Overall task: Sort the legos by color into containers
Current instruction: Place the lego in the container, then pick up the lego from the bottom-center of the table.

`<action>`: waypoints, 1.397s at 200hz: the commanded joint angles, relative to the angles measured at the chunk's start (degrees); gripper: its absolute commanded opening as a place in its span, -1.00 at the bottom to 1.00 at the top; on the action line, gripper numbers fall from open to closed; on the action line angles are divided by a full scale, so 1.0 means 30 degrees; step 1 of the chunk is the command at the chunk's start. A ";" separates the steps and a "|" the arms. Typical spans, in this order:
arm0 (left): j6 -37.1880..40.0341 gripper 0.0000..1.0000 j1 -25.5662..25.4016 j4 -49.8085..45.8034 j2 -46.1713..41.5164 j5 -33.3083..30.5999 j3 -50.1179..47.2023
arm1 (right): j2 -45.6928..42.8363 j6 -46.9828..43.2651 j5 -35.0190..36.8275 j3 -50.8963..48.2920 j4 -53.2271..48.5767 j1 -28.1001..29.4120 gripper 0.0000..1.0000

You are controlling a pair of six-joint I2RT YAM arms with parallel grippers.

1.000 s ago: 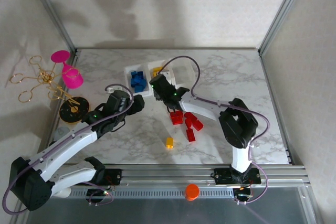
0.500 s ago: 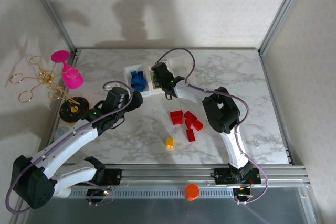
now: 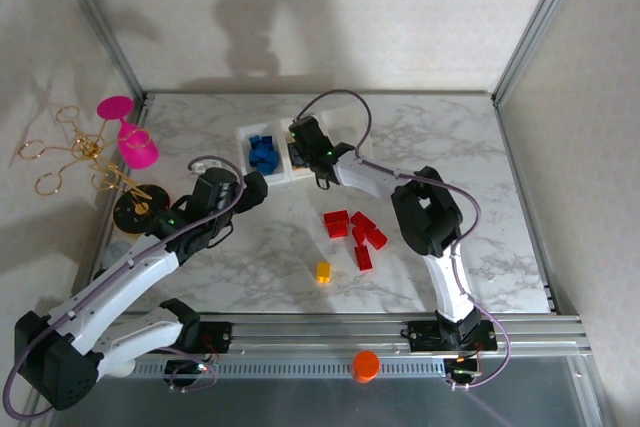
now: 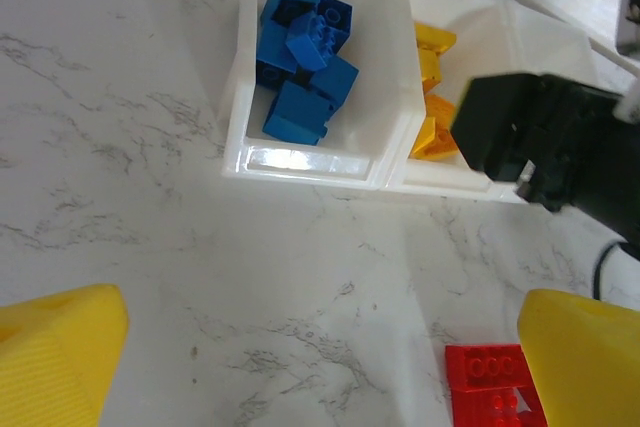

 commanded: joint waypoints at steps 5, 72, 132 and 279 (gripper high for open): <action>-0.0407 0.99 -0.0052 -0.0538 -0.0947 0.0540 -0.0660 | -0.3222 0.0916 -0.0696 -0.1977 -0.0866 0.0450 0.06; -0.1610 0.99 -0.1473 -0.1482 -0.3090 0.1017 -0.2471 | -0.8738 0.4911 -0.0540 -0.7822 -0.3850 0.2543 0.31; -0.2776 0.99 -0.3567 -0.1939 -0.4270 0.1093 -0.3863 | -1.0078 1.0616 0.0804 -1.1264 -0.5821 0.6420 0.59; -0.3033 0.99 -0.3924 -0.1722 -0.4677 0.2461 -0.5381 | -0.7847 1.5297 0.1410 -1.3175 -0.4987 0.9952 0.06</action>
